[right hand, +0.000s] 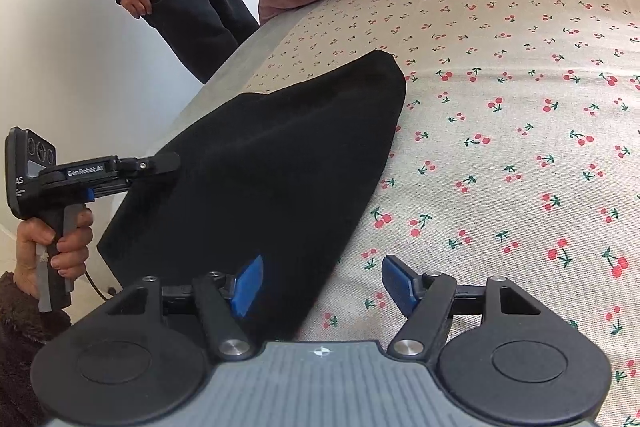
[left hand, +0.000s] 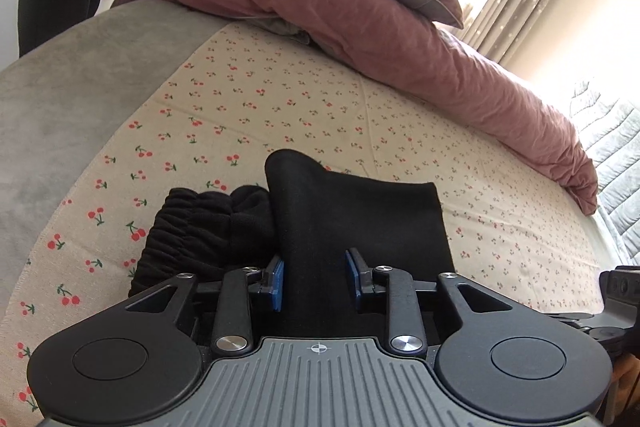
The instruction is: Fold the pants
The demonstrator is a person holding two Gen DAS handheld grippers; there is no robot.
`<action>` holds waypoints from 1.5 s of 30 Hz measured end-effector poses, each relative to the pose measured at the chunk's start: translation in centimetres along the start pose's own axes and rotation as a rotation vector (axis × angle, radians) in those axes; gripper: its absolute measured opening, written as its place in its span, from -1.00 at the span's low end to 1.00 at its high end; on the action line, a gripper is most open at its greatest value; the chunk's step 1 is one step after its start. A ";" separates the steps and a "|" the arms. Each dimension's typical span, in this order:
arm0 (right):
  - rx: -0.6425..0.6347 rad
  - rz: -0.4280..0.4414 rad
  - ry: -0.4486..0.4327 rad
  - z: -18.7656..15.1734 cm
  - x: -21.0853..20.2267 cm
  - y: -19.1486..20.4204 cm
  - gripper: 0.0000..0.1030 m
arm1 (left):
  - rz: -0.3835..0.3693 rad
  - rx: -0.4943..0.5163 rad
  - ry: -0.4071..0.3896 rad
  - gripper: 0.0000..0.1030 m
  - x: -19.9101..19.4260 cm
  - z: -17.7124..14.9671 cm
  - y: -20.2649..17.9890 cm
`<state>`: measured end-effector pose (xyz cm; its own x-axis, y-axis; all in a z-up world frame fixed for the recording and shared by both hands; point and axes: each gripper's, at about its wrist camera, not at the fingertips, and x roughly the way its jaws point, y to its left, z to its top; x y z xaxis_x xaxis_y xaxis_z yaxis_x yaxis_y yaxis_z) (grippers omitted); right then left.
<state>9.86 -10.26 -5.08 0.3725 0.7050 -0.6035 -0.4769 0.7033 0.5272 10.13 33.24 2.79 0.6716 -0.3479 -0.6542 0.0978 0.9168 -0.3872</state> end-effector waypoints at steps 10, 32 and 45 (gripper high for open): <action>-0.001 -0.003 -0.008 0.2 0.7 0.5 0.39 | 0.081 0.051 0.038 -0.43 0.9 1.2 -1.6; 0.016 0.009 0.002 -0.6 0.8 0.2 0.40 | 0.174 0.106 -0.087 -0.90 -0.4 1.8 -3.8; 0.061 0.041 0.012 -0.7 1.5 -0.7 0.41 | 0.212 -0.003 -0.037 -0.01 -0.4 1.0 5.5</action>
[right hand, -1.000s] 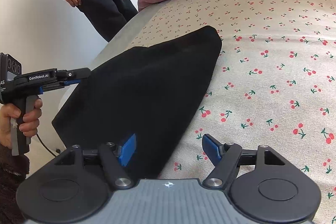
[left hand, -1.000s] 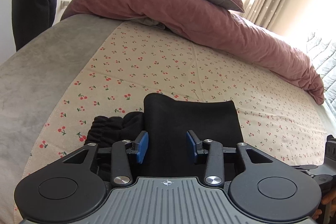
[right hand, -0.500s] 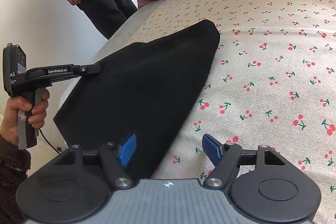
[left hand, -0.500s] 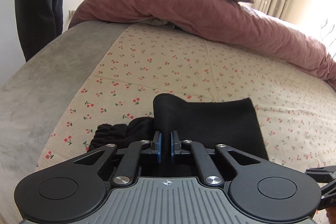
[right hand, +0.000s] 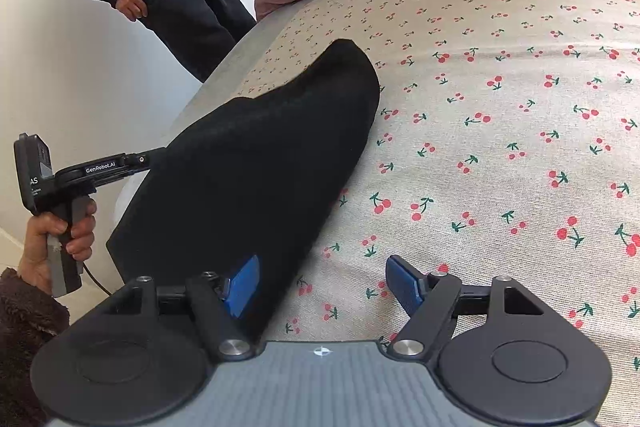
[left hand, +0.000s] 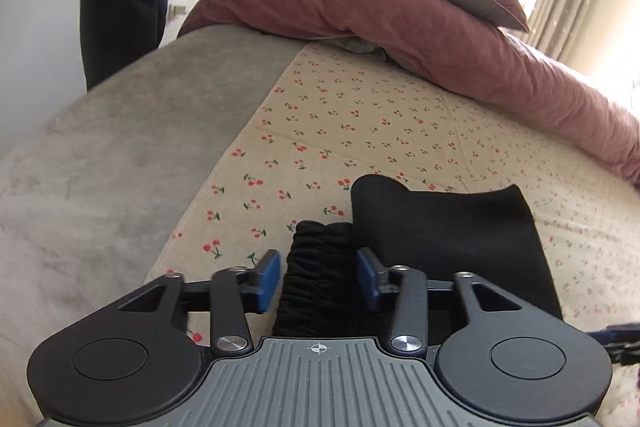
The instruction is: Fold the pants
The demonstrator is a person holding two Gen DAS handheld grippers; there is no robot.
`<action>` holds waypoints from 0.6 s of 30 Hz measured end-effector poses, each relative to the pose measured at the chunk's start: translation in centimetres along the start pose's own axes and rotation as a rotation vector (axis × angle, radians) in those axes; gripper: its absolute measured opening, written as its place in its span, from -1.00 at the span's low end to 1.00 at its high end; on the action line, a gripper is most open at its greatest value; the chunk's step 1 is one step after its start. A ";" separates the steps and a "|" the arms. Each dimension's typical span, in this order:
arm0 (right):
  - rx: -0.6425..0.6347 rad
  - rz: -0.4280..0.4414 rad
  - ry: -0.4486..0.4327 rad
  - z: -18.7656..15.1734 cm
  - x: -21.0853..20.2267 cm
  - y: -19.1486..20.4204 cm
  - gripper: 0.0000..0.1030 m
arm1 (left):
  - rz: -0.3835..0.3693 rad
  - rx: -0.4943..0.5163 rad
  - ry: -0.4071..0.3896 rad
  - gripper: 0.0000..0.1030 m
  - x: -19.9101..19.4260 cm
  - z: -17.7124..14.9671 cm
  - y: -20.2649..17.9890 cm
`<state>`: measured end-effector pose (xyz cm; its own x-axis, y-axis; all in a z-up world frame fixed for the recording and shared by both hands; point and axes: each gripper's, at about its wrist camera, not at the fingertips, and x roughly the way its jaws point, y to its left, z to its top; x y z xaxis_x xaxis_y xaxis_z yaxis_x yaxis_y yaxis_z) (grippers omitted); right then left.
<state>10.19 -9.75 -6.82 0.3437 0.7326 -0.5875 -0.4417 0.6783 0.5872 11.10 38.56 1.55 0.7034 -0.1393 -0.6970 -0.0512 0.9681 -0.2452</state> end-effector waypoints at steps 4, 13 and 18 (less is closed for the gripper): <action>0.025 0.037 -0.003 0.4 0.8 -0.3 0.41 | -0.156 -0.210 0.079 0.22 1.5 -0.1 3.9; 0.142 0.134 -0.025 0.8 2.7 -1.1 0.41 | -0.427 -0.488 0.080 0.47 2.9 -1.4 8.5; 0.127 0.133 -0.013 1.0 2.7 -0.9 0.41 | -0.490 -0.431 0.146 0.72 3.7 -0.5 7.2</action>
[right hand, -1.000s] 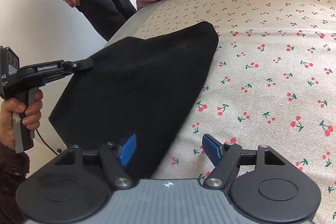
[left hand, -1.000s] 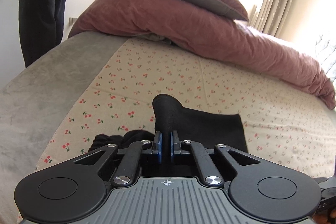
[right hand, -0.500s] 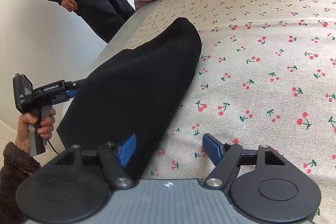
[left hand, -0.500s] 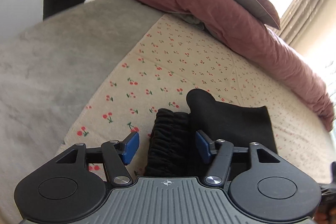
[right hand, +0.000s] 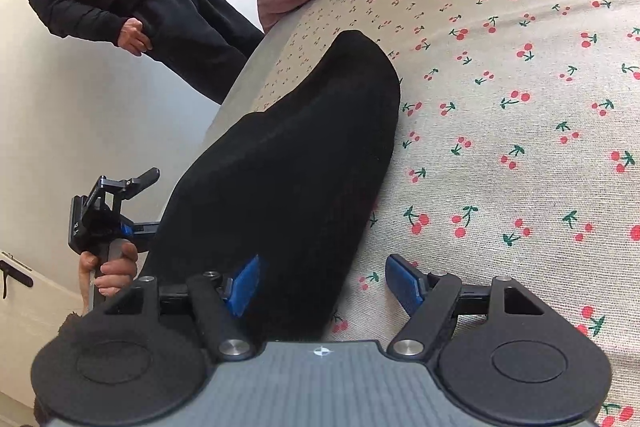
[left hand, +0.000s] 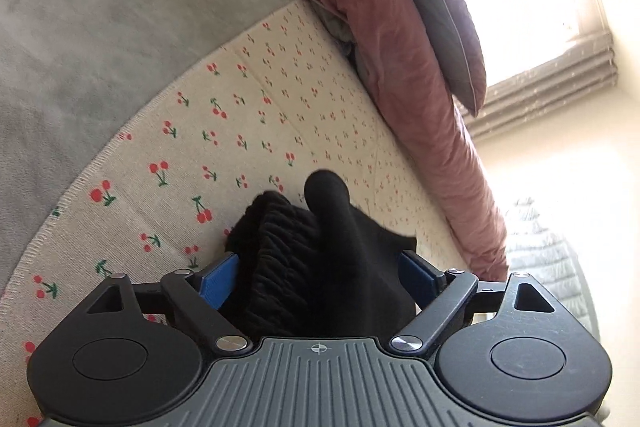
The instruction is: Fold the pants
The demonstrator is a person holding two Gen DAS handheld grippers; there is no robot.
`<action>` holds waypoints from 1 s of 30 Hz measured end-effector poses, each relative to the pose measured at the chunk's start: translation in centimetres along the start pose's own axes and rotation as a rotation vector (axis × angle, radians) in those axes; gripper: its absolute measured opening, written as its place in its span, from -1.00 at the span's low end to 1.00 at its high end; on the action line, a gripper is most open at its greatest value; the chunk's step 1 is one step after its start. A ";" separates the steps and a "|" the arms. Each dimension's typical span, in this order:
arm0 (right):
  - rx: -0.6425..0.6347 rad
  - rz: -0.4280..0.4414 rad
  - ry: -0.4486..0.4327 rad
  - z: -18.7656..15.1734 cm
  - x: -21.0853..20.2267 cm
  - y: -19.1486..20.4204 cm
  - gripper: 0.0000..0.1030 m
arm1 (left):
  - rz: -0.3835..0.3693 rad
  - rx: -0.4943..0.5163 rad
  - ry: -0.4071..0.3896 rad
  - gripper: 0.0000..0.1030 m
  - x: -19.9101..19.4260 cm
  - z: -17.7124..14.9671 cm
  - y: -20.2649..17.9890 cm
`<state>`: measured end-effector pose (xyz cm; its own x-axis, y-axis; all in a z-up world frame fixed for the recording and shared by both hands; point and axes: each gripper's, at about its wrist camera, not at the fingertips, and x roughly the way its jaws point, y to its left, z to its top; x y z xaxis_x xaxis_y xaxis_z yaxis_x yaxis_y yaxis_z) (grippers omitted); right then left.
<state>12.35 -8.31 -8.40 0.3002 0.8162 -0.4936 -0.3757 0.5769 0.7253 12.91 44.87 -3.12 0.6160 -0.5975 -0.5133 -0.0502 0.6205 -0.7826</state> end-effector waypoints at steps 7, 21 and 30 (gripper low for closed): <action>0.020 0.034 -0.008 0.4 1.8 0.2 0.37 | 0.050 0.067 0.074 0.71 3.8 -0.8 -1.2; 0.015 -0.002 -0.183 2.7 -2.6 1.0 -0.58 | -0.003 0.077 -0.016 -0.44 7.0 -5.1 -6.8; 0.088 -0.157 -0.330 2.9 -15.3 -6.5 -0.58 | -0.079 0.184 0.088 -0.49 19.6 -9.3 -17.2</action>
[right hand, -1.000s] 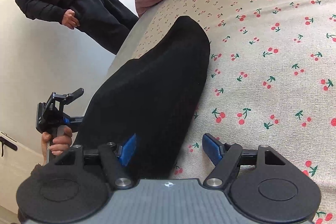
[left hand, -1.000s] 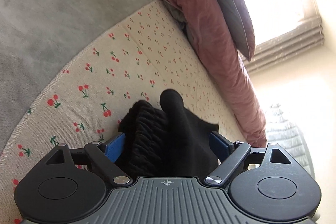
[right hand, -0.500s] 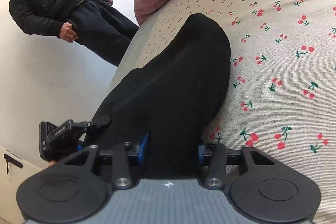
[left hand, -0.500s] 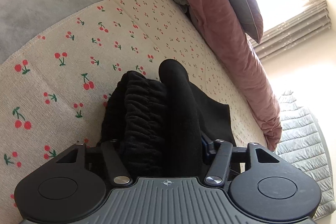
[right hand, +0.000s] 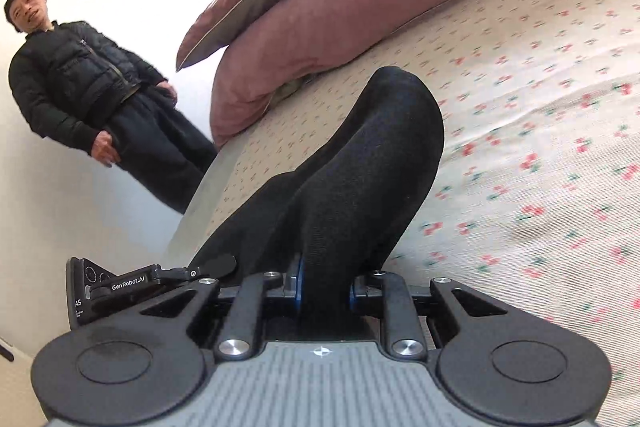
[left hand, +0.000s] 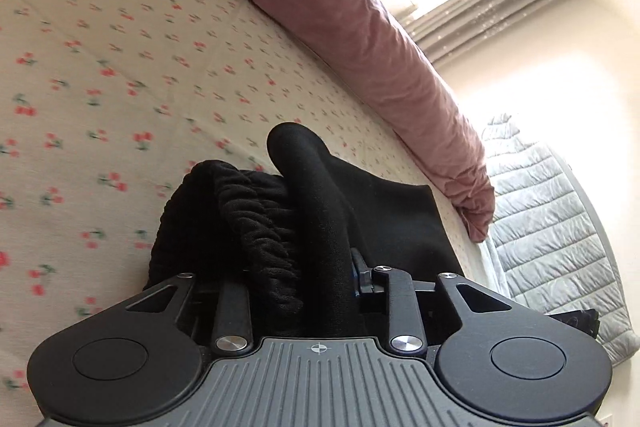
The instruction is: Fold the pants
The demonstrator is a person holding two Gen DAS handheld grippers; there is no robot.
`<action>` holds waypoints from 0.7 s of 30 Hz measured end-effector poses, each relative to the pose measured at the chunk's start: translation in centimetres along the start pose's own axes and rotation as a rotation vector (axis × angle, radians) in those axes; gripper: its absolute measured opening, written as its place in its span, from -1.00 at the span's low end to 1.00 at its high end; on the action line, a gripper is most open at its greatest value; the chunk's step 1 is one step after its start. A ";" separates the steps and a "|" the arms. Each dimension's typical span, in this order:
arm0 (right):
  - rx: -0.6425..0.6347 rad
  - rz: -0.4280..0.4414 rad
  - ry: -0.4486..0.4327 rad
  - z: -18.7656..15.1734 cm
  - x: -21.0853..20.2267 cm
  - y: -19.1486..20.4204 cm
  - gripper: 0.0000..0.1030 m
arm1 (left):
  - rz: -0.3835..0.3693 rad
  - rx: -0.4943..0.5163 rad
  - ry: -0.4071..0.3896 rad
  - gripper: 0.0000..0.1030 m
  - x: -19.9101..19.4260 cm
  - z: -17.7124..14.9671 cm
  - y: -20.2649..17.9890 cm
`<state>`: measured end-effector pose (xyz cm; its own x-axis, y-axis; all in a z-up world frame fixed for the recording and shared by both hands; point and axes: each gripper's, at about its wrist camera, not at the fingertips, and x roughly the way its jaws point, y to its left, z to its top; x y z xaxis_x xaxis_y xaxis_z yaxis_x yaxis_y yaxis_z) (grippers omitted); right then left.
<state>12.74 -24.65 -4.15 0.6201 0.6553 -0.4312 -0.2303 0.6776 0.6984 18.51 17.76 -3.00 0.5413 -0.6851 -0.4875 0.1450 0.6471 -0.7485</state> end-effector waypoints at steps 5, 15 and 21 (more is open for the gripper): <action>0.020 -0.056 -0.075 2.5 -3.3 -4.1 -0.58 | -0.036 0.039 0.011 -0.50 6.1 -1.0 -4.2; -0.074 -0.076 -0.203 10.2 -5.0 -9.4 -0.57 | -0.129 0.114 -0.055 -0.43 15.4 2.3 -8.6; 0.012 -0.383 -0.173 11.2 -0.9 -15.7 -0.06 | 0.111 0.194 -0.051 0.12 20.3 3.0 -8.4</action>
<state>24.15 -39.58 -8.33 0.7764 0.2905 -0.5592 0.0495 0.8565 0.5137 30.78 -0.61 -5.29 0.6030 -0.5919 -0.5348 0.2367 0.7730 -0.5886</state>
